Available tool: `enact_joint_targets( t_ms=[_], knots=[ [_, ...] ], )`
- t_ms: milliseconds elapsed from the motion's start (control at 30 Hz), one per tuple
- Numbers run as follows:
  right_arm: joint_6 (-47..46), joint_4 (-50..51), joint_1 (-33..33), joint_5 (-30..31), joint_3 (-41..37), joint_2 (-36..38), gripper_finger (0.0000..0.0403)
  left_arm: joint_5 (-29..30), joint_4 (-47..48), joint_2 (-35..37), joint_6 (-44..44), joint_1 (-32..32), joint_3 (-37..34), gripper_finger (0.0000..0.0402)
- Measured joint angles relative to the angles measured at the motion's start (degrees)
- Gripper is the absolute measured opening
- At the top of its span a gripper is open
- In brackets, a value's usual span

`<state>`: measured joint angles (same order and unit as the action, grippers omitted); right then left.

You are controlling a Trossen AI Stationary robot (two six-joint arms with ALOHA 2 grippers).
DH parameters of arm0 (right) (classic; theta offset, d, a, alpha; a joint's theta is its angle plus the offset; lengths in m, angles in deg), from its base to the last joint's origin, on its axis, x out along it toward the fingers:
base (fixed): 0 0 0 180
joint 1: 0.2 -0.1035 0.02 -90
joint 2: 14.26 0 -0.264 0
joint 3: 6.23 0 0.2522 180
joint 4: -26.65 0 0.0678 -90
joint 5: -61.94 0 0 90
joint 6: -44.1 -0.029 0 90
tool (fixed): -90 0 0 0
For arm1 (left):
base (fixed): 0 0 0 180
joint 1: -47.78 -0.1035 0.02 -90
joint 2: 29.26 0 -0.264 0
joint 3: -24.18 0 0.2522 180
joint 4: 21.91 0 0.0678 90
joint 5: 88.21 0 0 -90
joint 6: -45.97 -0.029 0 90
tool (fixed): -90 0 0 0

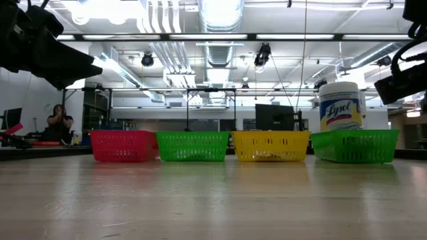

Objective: Pick & Place First Aid Supplies
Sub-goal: Put the orange ointment pack into the yellow bin

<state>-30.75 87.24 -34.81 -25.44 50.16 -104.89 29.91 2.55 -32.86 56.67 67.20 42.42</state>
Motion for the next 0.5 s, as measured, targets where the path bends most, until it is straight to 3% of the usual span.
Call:
enact_joint_targets(
  t_ms=[300, 500],
  knots=[
    [1.25, -0.48, 0.0, -0.1, -0.15, 0.45, 0.0084, 0.01, 0.01, 0.02, 0.0, -0.01, 0.0, 0.0188],
    [3.42, -0.05, 0.0, -0.28, 1.11, 2.56, 0.0095, 0.0, 0.0, 0.01, 0.0, 0.0, 0.01, 0.0188]
  ],
)
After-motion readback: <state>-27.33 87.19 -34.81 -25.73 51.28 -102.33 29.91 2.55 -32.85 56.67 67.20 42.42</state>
